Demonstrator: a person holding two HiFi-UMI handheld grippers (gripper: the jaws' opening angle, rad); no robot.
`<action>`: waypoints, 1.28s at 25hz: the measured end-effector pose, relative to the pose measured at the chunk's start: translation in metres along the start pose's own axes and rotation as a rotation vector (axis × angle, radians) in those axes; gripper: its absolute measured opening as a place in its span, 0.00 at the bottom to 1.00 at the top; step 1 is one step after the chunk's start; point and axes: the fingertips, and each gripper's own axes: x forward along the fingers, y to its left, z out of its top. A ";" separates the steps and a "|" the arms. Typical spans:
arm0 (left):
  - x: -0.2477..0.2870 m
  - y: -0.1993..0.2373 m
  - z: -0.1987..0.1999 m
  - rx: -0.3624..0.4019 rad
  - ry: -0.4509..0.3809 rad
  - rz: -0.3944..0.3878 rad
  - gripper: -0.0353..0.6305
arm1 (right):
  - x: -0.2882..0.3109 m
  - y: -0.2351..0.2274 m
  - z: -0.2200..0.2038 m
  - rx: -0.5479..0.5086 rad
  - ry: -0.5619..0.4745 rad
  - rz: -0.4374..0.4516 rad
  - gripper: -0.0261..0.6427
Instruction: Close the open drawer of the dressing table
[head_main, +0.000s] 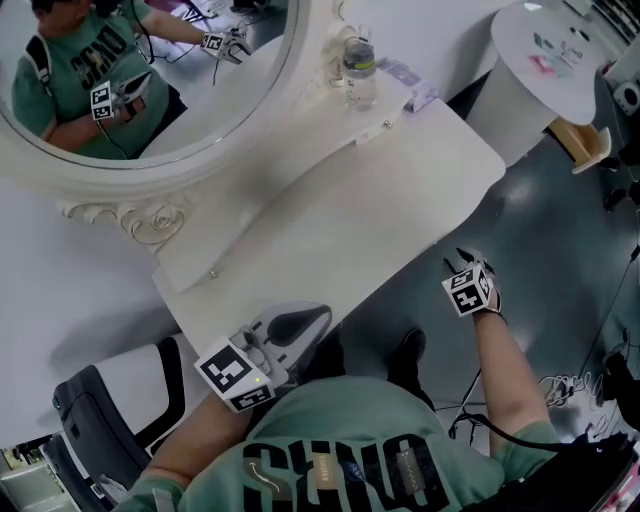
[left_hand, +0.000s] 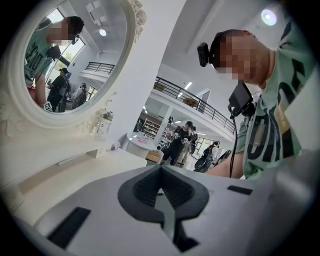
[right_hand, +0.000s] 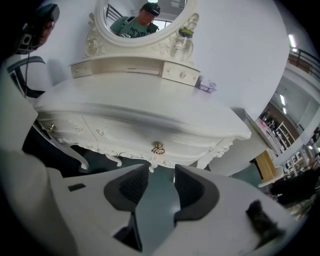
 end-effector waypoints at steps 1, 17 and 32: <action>0.005 -0.005 0.005 0.006 -0.007 -0.006 0.05 | -0.010 0.001 -0.002 0.009 -0.014 0.016 0.29; 0.091 -0.113 0.074 0.077 -0.116 0.037 0.05 | -0.205 0.001 -0.010 0.075 -0.369 0.363 0.20; 0.008 -0.088 0.131 0.097 -0.358 0.219 0.05 | -0.326 0.024 0.144 -0.089 -0.609 0.678 0.11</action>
